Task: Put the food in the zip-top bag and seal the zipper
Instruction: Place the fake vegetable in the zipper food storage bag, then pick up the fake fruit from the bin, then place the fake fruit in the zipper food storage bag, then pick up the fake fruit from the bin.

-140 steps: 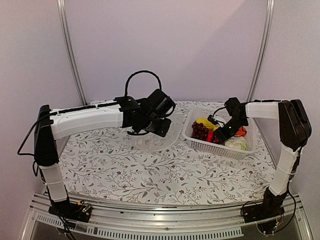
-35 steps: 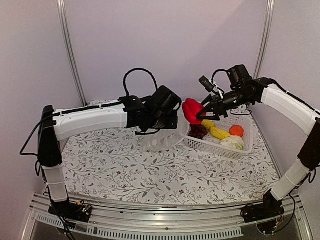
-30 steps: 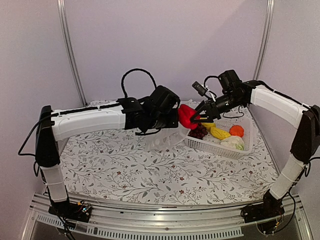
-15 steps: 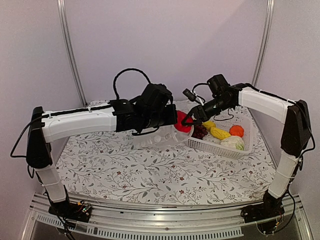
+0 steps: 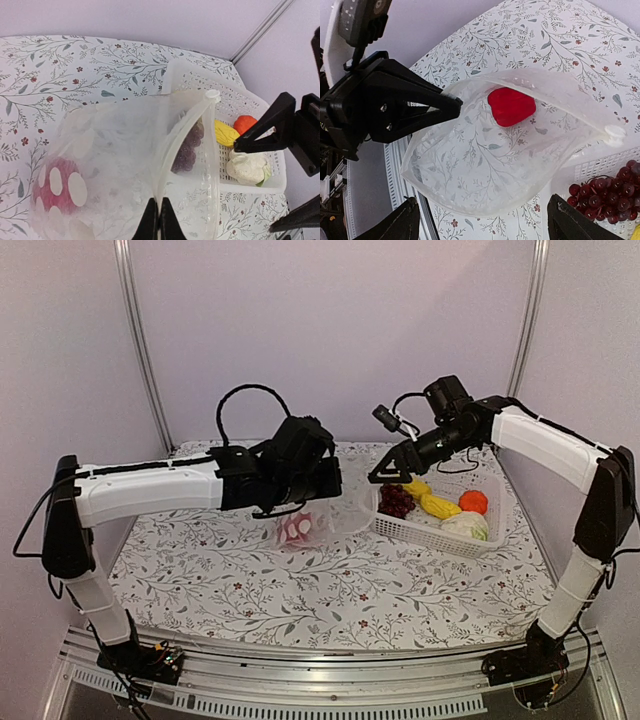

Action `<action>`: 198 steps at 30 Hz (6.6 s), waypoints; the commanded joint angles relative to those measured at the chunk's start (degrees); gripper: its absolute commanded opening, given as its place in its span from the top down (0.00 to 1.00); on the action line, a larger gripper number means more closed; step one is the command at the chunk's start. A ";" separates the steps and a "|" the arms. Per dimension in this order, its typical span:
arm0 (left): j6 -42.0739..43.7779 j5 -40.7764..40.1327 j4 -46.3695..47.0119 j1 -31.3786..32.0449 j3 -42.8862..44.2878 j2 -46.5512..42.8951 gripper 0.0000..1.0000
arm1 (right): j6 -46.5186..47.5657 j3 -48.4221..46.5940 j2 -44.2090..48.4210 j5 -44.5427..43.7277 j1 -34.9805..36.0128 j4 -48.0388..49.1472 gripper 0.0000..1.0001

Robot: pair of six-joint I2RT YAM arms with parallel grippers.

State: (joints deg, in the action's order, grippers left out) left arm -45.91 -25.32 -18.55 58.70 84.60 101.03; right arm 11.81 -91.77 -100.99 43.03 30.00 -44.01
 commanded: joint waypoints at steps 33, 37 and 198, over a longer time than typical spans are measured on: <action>5.17 -1.59 -2.03 -2.38 -1.49 -3.81 1.00 | 31.46 0.27 -13.06 -30.76 -16.32 -7.57 0.48; 4.94 -1.18 -2.07 -2.40 -1.45 -3.71 1.00 | 31.93 -0.75 -15.66 -32.06 -16.11 -6.63 0.45; 2.89 5.46 1.34 -4.72 -3.43 -3.90 1.00 | 15.33 13.77 18.63 2.31 -15.90 4.59 0.72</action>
State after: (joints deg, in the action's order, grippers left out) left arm -43.31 -19.57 -18.68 54.94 81.58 96.49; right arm 30.20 -77.69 -85.95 28.12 13.58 -36.53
